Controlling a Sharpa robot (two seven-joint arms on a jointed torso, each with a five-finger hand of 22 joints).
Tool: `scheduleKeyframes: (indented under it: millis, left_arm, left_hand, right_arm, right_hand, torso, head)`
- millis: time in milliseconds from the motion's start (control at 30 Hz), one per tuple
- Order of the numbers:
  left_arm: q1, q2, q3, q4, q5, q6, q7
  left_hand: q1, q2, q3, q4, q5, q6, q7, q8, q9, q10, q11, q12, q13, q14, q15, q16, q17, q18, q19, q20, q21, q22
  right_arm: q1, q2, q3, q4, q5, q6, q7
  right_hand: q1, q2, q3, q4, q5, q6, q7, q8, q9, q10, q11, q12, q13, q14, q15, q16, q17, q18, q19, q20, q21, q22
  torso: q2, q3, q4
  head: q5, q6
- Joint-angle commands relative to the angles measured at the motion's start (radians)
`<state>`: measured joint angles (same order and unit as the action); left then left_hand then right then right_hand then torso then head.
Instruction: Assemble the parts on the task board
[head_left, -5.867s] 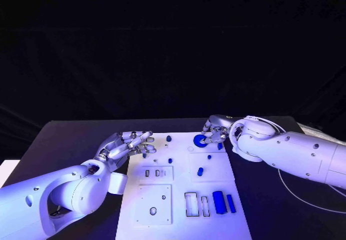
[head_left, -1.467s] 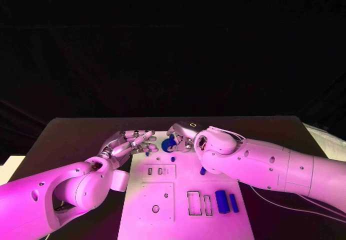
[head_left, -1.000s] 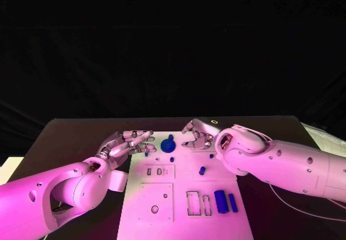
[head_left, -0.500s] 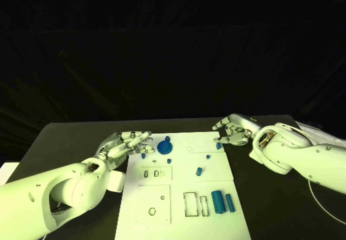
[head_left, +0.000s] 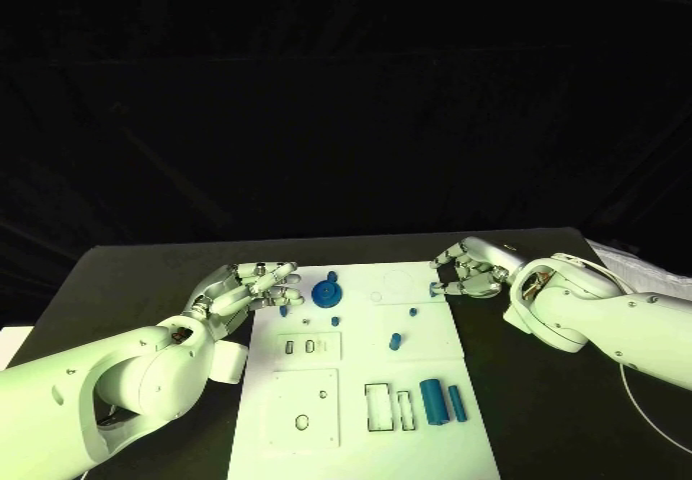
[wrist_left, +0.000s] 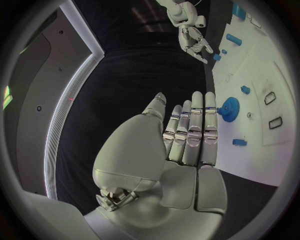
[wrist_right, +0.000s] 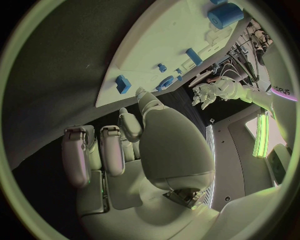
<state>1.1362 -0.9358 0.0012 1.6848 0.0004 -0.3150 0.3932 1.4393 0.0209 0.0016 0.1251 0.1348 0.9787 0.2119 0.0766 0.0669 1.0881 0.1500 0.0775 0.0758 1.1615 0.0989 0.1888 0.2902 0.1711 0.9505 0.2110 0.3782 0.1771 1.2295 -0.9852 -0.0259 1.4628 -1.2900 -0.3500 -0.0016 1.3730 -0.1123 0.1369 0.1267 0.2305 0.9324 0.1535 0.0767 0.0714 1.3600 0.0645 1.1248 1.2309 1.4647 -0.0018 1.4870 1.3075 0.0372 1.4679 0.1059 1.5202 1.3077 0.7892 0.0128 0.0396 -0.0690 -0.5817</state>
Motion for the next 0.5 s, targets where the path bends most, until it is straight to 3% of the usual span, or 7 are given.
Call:
scheduleKeyframes:
  millis: [33,500]
  left_arm:
    - [0.0,0.003,0.0,0.0,0.002,0.022,0.013]
    - [0.0,0.003,0.0,-0.003,0.002,0.021,0.012]
  left_hand:
    - [0.007,0.005,0.0,-0.005,0.0,0.0,0.003,-0.004,-0.001,0.0,0.007,-0.004,-0.001,-0.004,0.003,-0.007,0.001,0.01,0.007,-0.001,0.004,0.001]
    - [0.007,0.005,0.0,-0.005,0.0,0.0,0.003,-0.004,-0.001,0.0,0.007,-0.004,-0.001,-0.004,0.003,-0.007,0.001,0.01,0.007,-0.001,0.004,0.001]
  right_arm:
    - [-0.004,0.006,0.0,-0.01,-0.001,0.03,0.026]
    - [-0.024,0.028,0.0,-0.047,-0.014,0.049,0.025]
  right_hand:
    - [0.011,0.004,0.0,-0.008,-0.003,0.009,0.001,-0.006,-0.001,0.002,0.0,0.003,-0.001,0.076,-0.007,0.002,0.12,-0.008,0.017,-0.003,0.002,0.143]
    - [0.022,0.012,0.004,-0.016,-0.001,0.021,0.0,-0.002,0.001,0.004,-0.002,0.006,0.002,0.076,-0.007,0.002,0.121,-0.008,0.017,-0.004,0.002,0.144]
  torso:
    - [0.0,-0.0012,-0.0002]
    - [0.0,-0.0017,0.0006]
  head:
    - [0.002,-0.002]
    - [0.003,-0.006]
